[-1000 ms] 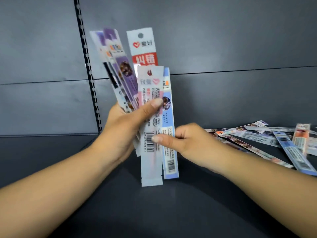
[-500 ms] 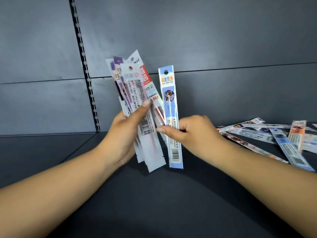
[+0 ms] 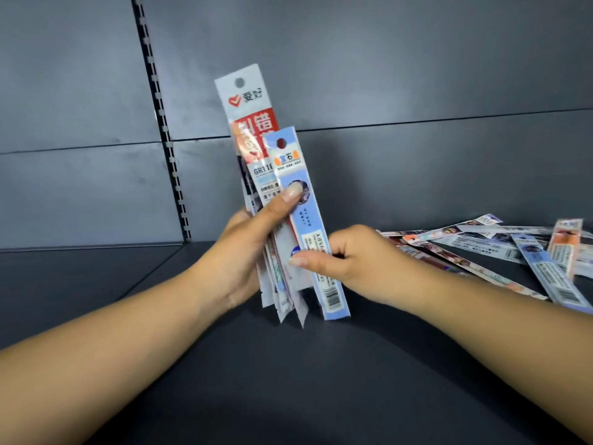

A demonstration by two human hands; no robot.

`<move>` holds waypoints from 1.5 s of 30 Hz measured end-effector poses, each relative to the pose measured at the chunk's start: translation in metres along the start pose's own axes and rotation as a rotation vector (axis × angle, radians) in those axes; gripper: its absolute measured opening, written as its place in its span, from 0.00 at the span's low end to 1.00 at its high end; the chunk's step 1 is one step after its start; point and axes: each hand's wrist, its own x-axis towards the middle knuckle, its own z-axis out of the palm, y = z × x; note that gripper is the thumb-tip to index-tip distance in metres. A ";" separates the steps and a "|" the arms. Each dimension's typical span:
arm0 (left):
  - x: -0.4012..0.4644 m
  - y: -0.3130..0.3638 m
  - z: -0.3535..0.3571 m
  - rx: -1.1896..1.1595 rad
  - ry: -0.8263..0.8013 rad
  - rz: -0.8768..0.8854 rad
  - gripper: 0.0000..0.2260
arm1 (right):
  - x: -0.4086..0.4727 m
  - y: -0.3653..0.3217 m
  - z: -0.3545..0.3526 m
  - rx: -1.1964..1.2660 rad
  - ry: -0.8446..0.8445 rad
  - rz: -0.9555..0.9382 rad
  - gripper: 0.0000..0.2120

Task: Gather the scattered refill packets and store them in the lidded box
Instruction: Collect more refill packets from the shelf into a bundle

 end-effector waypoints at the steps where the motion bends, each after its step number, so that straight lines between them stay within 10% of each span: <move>1: 0.000 0.000 0.001 0.010 0.007 0.007 0.09 | 0.000 0.000 0.000 0.028 -0.028 0.014 0.26; 7: -0.003 -0.003 0.005 0.049 -0.023 0.062 0.03 | -0.005 0.000 0.001 0.124 -0.357 0.164 0.28; 9: -0.002 -0.003 0.005 0.074 0.016 0.096 0.06 | -0.004 0.002 0.003 0.086 -0.333 0.174 0.39; 21: 0.008 -0.014 -0.018 0.287 0.099 0.054 0.07 | -0.007 0.001 -0.005 -0.142 -0.360 0.171 0.22; 27: 0.007 -0.016 -0.018 0.268 0.092 0.102 0.02 | -0.001 -0.005 -0.013 -0.297 -0.393 0.148 0.28; 38: 0.009 -0.012 0.018 0.640 0.090 0.140 0.14 | 0.011 -0.055 -0.037 0.437 0.268 -0.127 0.23; 45: 0.003 -0.012 0.027 0.507 0.014 0.137 0.10 | 0.015 -0.049 -0.026 0.731 0.262 -0.022 0.09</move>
